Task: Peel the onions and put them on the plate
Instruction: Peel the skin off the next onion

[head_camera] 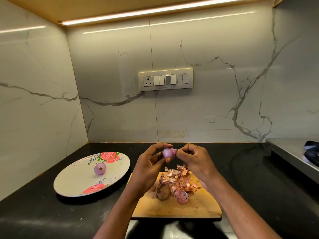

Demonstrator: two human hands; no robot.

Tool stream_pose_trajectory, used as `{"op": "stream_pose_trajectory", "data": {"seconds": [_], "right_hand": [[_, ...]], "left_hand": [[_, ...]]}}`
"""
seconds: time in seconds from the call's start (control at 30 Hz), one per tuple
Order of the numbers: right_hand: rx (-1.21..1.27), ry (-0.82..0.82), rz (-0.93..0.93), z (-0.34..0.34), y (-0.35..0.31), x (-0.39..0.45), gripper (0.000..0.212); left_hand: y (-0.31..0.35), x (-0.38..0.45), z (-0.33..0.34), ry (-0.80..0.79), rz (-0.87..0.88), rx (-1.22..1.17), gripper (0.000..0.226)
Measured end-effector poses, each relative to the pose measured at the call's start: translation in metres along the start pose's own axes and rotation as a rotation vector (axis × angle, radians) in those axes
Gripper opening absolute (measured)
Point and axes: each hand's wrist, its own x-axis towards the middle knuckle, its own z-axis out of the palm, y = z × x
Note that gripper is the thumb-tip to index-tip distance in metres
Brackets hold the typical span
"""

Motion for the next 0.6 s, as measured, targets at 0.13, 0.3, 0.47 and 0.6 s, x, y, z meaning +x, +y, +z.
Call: {"op": "stream_pose_trajectory", "data": {"seconds": [0.13, 0.3, 0.47, 0.6], "right_hand": [[0.336, -0.049, 0.206, 0.001, 0.0007, 0.0, 0.015], [0.333, -0.089, 0.199, -0.0016, -0.0014, -0.0002, 0.012], [0.238, -0.124, 0.166, -0.0055, -0.0011, -0.0001, 0.019], [0.125, -0.086, 0.067, -0.0065, -0.0003, -0.0004, 0.017]], "left_hand": [[0.0, 0.001, 0.0017, 0.009, 0.006, -0.03, 0.041], [-0.0021, 0.0034, 0.0021, 0.034, -0.019, -0.051, 0.041], [-0.0027, 0.0036, 0.0005, 0.055, -0.035, -0.034, 0.047], [-0.0026, 0.0036, 0.0011, 0.046, -0.039, 0.018, 0.049]]}}
